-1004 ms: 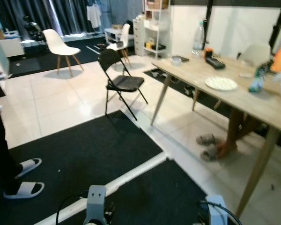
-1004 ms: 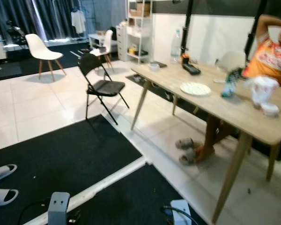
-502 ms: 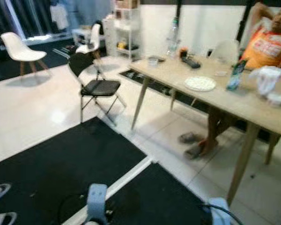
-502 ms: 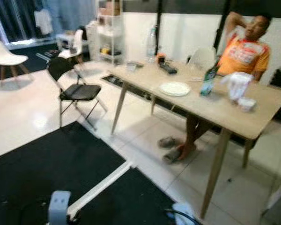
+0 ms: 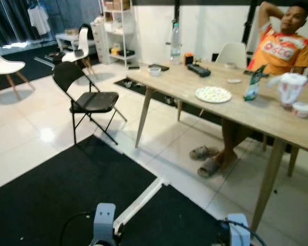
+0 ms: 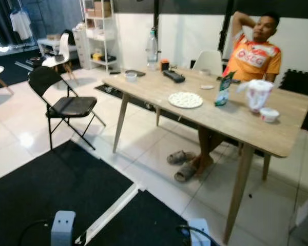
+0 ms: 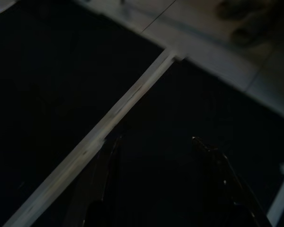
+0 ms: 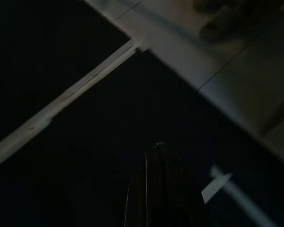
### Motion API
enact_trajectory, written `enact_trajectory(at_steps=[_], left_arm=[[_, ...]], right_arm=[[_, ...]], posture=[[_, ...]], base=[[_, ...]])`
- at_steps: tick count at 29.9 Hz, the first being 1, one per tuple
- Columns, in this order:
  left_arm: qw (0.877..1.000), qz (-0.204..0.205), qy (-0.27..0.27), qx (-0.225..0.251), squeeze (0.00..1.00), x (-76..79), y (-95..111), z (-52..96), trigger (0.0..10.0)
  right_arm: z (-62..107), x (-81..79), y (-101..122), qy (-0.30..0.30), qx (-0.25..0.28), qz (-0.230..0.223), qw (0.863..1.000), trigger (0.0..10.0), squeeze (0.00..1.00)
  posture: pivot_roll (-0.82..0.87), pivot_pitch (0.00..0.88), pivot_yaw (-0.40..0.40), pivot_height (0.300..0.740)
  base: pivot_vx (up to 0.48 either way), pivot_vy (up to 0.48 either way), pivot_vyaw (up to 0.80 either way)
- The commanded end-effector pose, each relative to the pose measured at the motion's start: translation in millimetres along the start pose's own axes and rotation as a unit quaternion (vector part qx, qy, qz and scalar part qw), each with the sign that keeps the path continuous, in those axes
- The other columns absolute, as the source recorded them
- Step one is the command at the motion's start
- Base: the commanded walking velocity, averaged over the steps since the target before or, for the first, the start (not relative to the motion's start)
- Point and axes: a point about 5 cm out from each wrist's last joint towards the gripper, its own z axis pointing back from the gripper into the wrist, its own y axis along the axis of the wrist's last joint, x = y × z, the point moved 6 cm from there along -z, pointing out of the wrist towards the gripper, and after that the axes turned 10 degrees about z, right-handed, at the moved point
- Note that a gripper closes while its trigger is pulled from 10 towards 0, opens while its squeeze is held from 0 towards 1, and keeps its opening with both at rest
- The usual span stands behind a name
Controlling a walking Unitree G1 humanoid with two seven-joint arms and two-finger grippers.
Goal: Restocking fridge
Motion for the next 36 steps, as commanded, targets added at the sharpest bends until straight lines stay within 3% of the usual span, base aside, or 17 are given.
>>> enact_trajectory(at_steps=[1, 7, 36], left_arm=[[1.0, 0.001, 0.005, -0.011, 0.0, -3.6, -7.4, 3.0, 10.0], [1.0, -0.001, 0.003, -0.01, 0.0, -3.5, -6.1, 2.3, 10.0], [1.0, -0.008, 0.003, -0.014, 0.0, -7.6, -6.6, 3.3, 10.0]], right_arm=[[0.8, -5.2, -7.2, 0.005, -0.01, -0.005, 1.0, 10.0, 0.0], [1.0, -5.3, -8.4, 0.005, -0.012, -0.002, 1.0, 10.0, 0.0], [1.6, -11.8, -14.3, 0.003, -0.017, -0.019, 1.0, 10.0, 0.0]], posture=[[-0.01, 0.063, 0.033, 0.74], [-0.01, 0.058, 0.038, 0.74], [0.01, 0.056, 0.051, 0.74]], base=[[0.304, 0.0, 0.0], [0.304, 0.0, 0.0], [0.301, 0.0, -0.74]])
